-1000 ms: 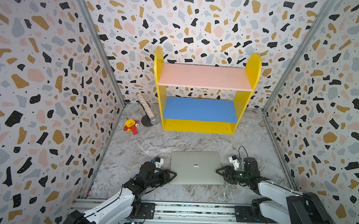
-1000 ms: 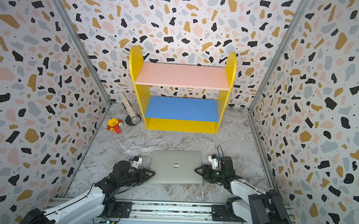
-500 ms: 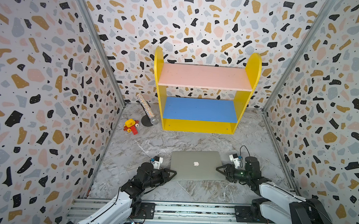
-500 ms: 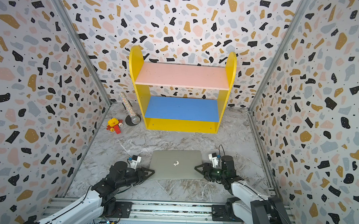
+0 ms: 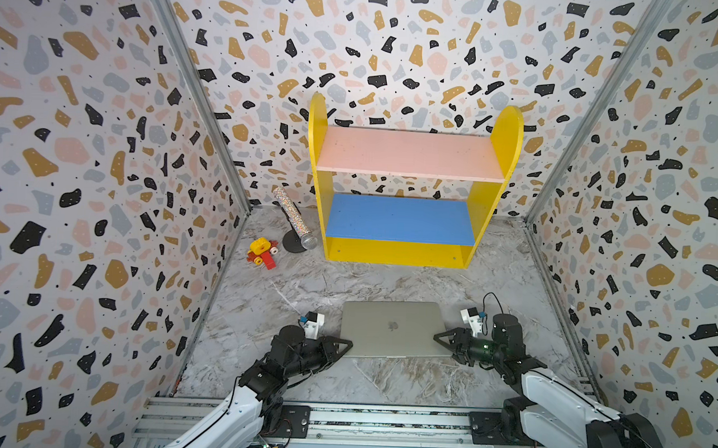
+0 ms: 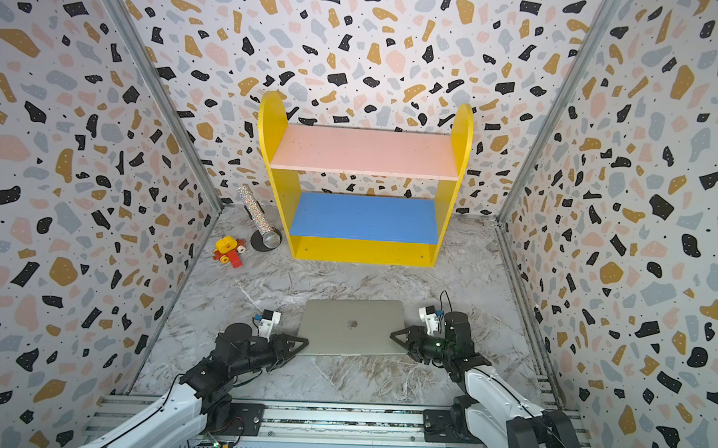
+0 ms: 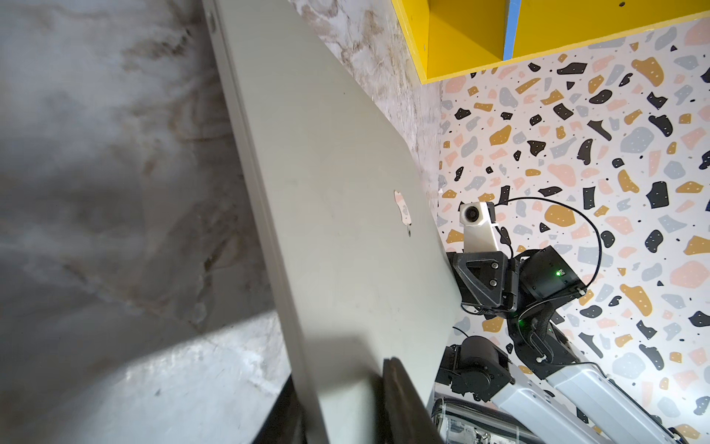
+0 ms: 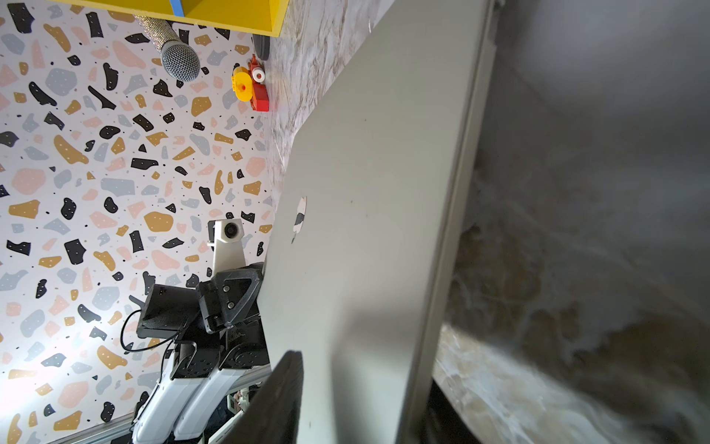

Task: Close the laptop lid and set it aside
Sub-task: Pick up the laptop from the center of the board.

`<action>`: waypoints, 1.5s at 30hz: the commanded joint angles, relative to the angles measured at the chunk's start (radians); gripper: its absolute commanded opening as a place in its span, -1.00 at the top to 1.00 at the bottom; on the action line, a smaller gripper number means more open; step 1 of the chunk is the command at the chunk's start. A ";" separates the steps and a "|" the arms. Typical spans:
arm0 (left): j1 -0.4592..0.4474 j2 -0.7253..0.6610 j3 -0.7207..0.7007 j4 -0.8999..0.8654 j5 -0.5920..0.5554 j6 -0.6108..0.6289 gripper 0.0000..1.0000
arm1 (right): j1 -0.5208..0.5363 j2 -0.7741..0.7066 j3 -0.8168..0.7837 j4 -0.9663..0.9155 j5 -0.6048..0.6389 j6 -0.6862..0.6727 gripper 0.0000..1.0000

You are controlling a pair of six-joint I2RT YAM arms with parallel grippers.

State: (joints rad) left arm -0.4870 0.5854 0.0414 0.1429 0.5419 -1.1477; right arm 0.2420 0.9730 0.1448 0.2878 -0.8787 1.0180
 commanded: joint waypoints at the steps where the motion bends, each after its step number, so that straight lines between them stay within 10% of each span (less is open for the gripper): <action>1: -0.003 -0.020 0.011 0.055 0.033 0.044 0.52 | 0.008 -0.034 0.019 0.056 -0.062 0.017 0.14; 45: -0.004 -0.169 0.287 -0.080 0.016 0.031 0.79 | 0.008 -0.340 0.291 -0.235 -0.017 0.159 0.50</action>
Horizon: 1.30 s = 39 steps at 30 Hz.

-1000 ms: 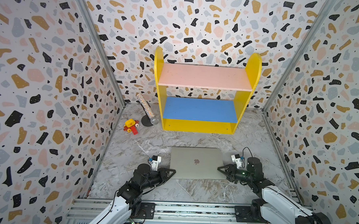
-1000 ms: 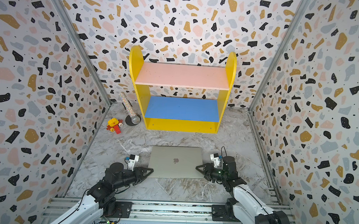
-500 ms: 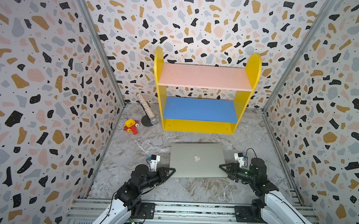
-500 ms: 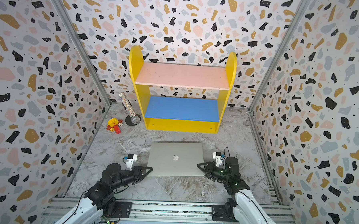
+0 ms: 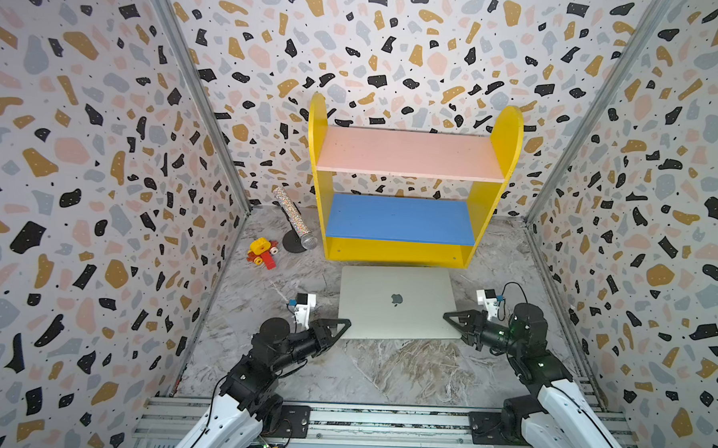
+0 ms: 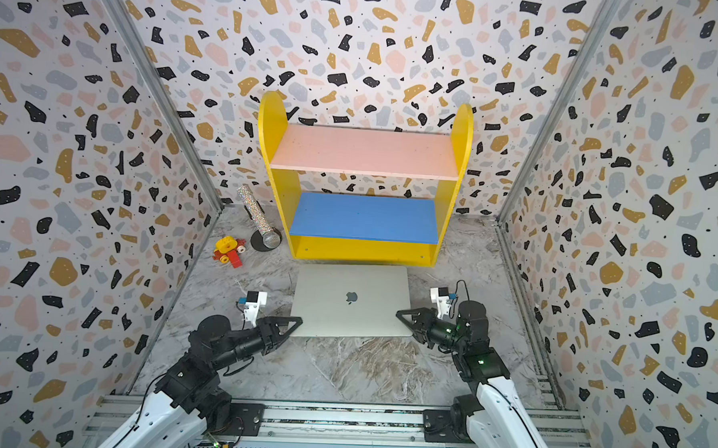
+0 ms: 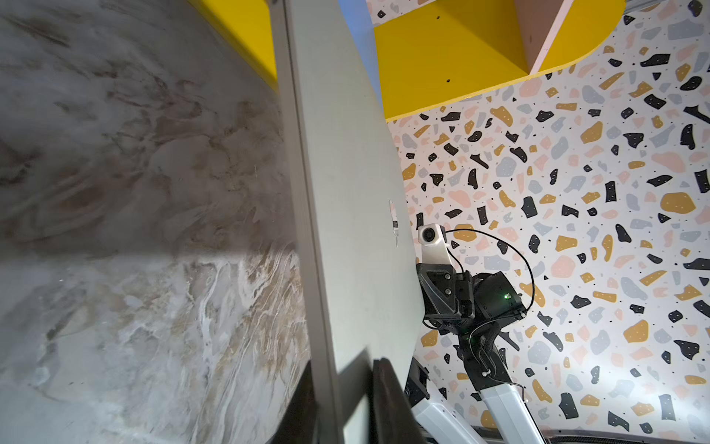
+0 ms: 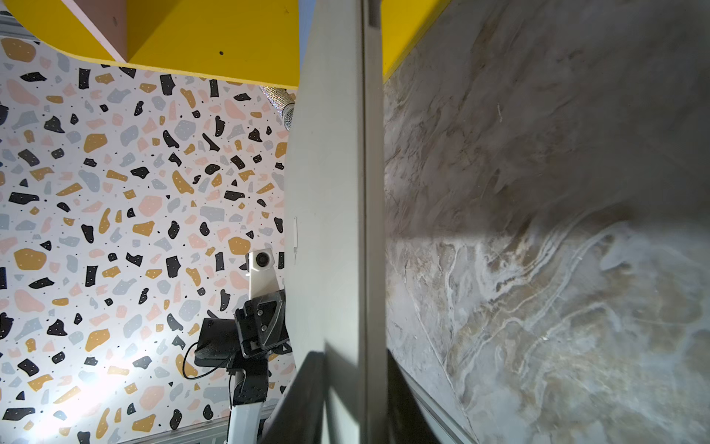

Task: Close the laptop lid and set it aside
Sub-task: Pick up the laptop from the center of the board.

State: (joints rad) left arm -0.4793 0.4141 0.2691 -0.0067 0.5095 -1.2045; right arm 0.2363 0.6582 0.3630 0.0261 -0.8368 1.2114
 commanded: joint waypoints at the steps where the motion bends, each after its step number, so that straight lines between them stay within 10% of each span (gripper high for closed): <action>1: -0.011 0.005 0.069 0.064 0.048 0.090 0.79 | 0.014 -0.025 0.082 0.021 -0.059 -0.035 0.49; 39: -0.011 0.146 0.327 -0.022 0.054 0.189 0.84 | 0.014 0.055 0.359 -0.118 -0.058 -0.090 0.48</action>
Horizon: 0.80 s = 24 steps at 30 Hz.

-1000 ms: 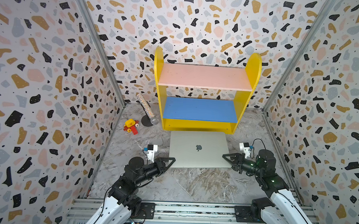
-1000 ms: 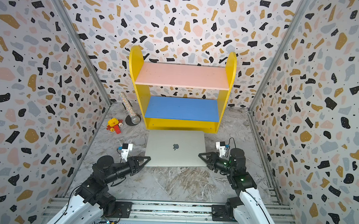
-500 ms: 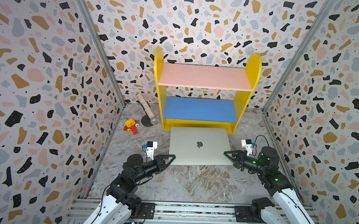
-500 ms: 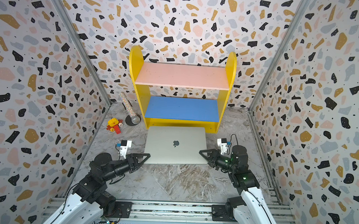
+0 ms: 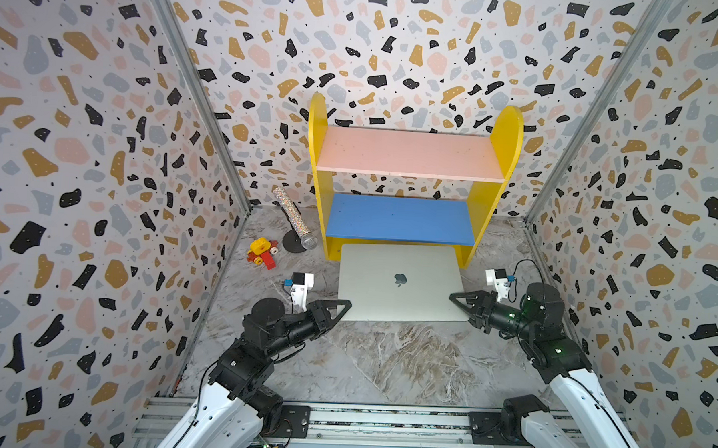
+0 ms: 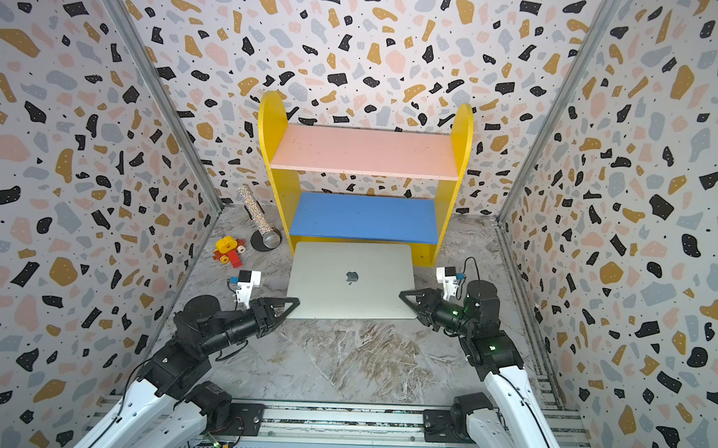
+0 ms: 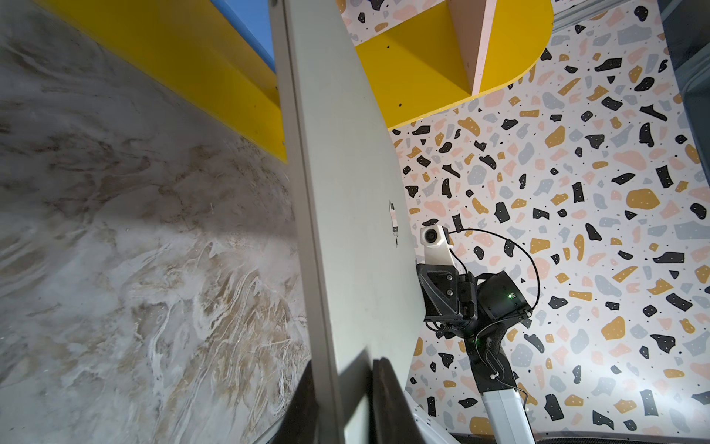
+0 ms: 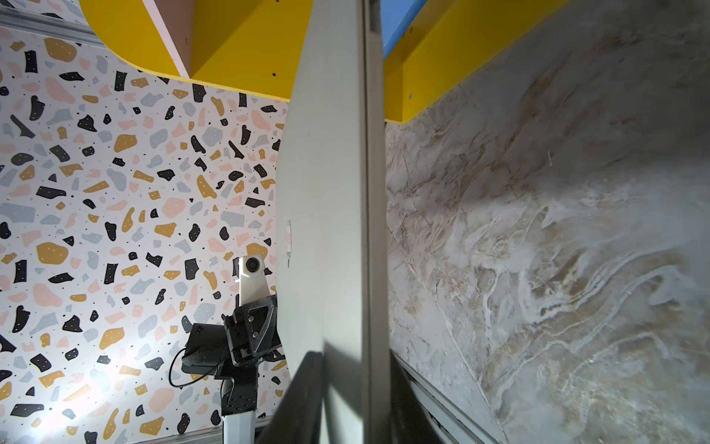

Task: Close the laptop lid and set it aside
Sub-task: Pick up the laptop from the center of the board.

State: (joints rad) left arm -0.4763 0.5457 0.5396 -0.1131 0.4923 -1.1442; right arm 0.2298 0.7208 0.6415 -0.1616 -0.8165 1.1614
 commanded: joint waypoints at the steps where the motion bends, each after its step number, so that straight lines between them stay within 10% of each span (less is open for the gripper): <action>1: -0.014 0.025 0.064 0.082 0.071 0.132 0.85 | 0.020 -0.004 0.086 0.068 -0.079 -0.041 0.48; 24: -0.015 0.150 0.257 0.056 0.075 0.182 0.87 | 0.020 0.112 0.269 0.099 -0.078 -0.025 0.48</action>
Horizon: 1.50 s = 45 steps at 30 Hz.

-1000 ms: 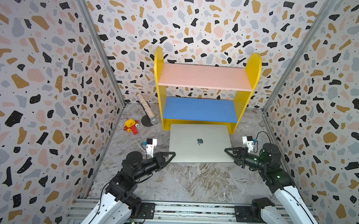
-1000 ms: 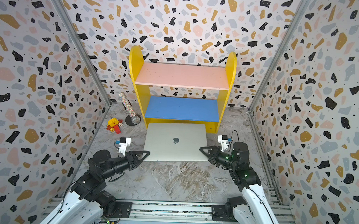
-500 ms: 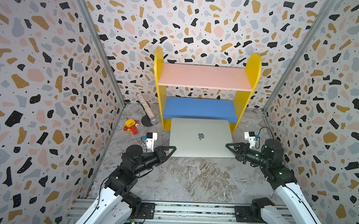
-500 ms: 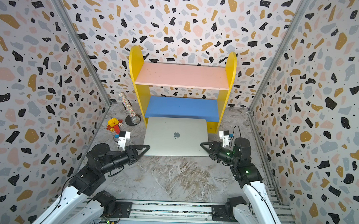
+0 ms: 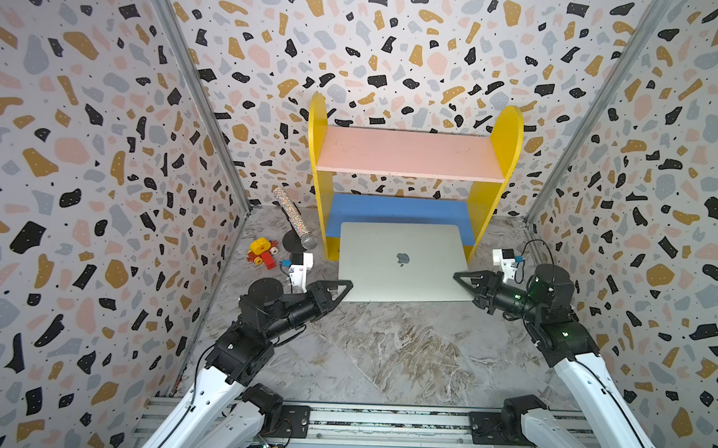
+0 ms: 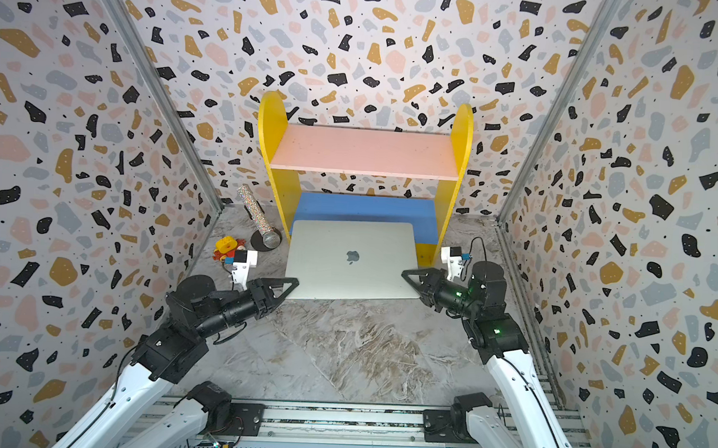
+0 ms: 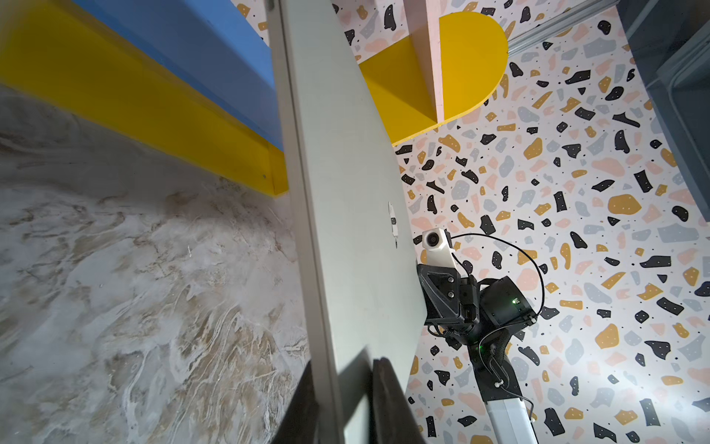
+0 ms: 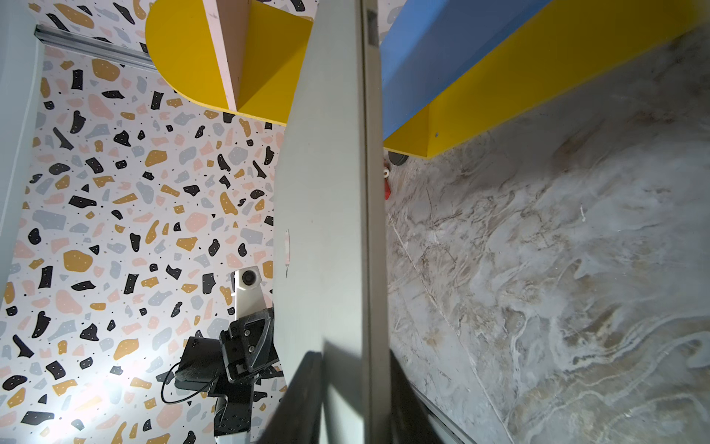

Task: Close the laptop lid and set it aside
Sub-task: Pick up the laptop from the center of the board.

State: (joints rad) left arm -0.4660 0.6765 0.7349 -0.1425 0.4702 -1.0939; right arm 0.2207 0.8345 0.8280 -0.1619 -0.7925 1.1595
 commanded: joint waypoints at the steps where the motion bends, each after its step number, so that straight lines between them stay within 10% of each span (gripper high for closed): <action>1: -0.025 0.025 0.074 0.082 0.095 0.133 0.87 | 0.029 0.006 0.092 0.104 -0.102 -0.022 0.48; 45: 0.085 0.395 0.499 0.150 0.202 0.151 0.89 | 0.029 0.368 0.546 0.195 -0.111 -0.014 0.44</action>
State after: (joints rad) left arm -0.3538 1.0435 1.1889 -0.1528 0.5156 -1.0233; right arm 0.1967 1.2221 1.2926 -0.0906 -0.7635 1.1671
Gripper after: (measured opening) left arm 0.190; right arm 0.280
